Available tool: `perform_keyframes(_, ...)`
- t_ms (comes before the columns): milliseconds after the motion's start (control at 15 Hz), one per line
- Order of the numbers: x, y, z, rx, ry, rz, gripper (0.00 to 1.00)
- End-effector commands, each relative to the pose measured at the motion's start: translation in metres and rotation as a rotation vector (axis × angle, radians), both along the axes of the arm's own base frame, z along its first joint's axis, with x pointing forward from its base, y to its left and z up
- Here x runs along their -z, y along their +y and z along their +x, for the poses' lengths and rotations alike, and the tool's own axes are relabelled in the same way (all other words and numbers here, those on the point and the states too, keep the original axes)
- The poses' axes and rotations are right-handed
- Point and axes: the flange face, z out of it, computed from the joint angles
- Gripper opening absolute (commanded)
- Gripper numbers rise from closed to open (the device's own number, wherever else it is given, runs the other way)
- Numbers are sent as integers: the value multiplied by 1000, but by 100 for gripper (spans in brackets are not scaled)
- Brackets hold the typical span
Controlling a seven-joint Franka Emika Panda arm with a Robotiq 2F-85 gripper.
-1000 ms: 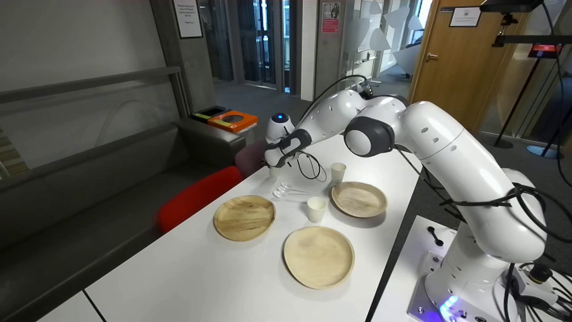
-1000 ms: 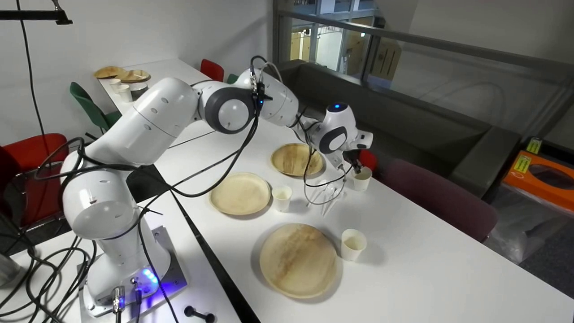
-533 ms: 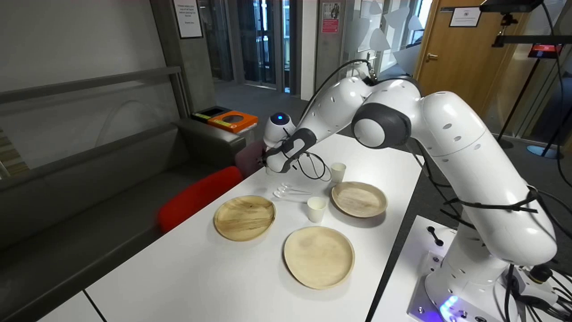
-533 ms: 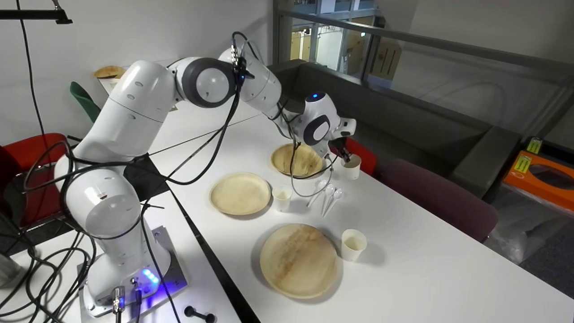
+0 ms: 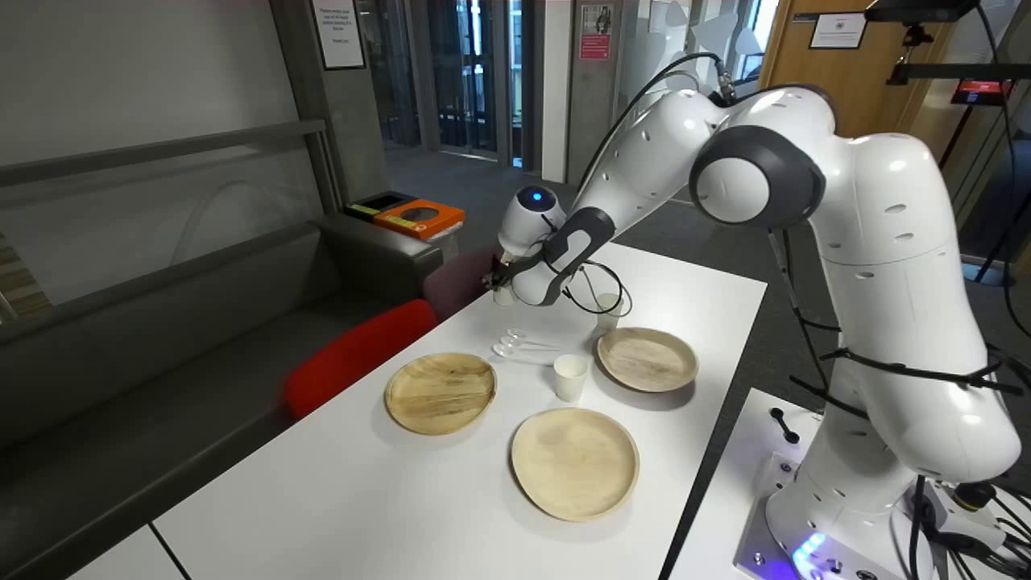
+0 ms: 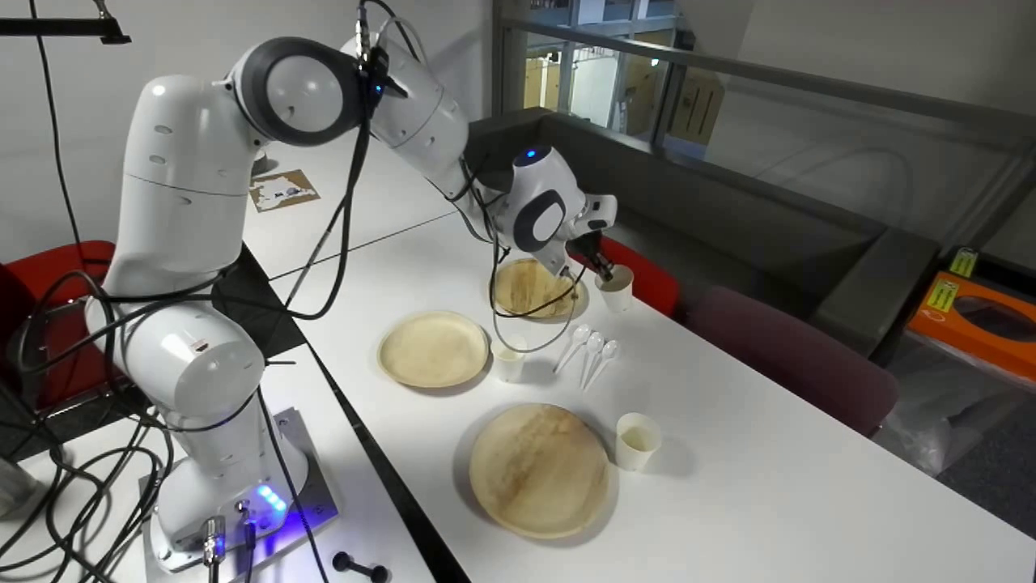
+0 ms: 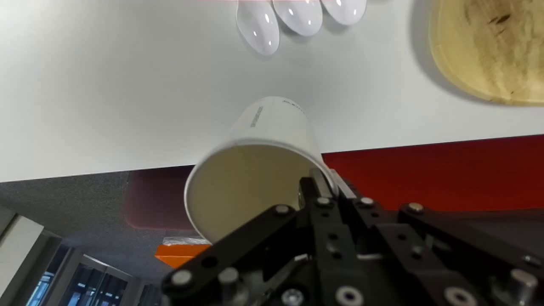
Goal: Shift the cup to the left, then move it closer to the plate
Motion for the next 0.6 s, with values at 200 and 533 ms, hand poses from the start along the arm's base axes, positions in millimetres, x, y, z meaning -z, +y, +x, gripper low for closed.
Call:
perform_keyframes(200,-32,51,-106,-139,148,29,1)
perform_keyframes(533,-47,122,-159,-246,244,1,1)
